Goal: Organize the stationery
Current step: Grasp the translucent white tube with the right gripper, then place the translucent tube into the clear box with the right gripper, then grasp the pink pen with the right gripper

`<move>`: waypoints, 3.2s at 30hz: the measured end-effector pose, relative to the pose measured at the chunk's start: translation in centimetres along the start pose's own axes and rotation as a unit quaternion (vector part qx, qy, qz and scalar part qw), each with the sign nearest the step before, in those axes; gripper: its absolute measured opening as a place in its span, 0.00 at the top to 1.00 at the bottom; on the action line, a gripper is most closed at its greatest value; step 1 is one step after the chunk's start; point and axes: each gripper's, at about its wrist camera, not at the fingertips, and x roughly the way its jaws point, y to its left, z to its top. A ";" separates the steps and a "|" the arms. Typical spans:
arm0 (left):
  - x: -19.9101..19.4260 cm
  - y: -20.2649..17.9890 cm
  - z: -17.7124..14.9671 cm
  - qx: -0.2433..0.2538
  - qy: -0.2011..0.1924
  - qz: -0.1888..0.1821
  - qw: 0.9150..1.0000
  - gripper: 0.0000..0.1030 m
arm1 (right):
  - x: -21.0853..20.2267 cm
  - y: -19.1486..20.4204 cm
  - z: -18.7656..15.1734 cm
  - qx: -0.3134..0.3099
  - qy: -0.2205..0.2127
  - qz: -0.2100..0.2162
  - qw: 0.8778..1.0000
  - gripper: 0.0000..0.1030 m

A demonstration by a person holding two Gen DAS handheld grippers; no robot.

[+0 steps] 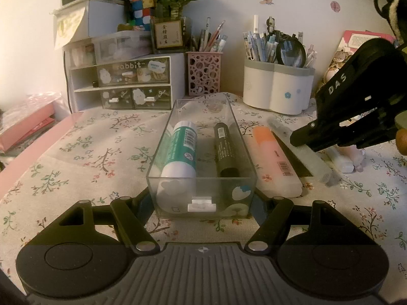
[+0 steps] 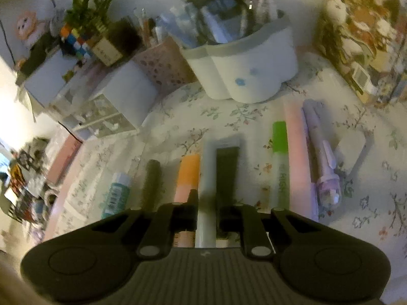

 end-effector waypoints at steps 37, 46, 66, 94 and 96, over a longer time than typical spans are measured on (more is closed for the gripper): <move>0.1 0.0 0.0 0.001 -0.001 -0.001 1.000 0.30 | 0.3 3.8 0.2 -0.088 0.014 -0.009 0.996 0.85; 0.1 0.0 0.1 0.001 -0.001 0.000 1.000 0.30 | -1.7 3.9 1.8 0.021 -0.008 0.061 0.998 0.84; 0.1 -0.1 0.1 0.002 -0.001 -0.001 1.000 0.30 | 3.2 9.3 1.0 -0.006 0.026 0.017 0.999 0.84; 0.3 0.1 0.1 0.003 -0.001 -0.003 1.000 0.30 | -3.6 -2.1 2.1 0.096 -0.052 -0.010 0.994 0.83; 0.3 0.1 0.1 0.002 -0.001 -0.003 1.000 0.30 | -3.9 -3.4 1.8 0.102 -0.055 -0.017 0.993 0.83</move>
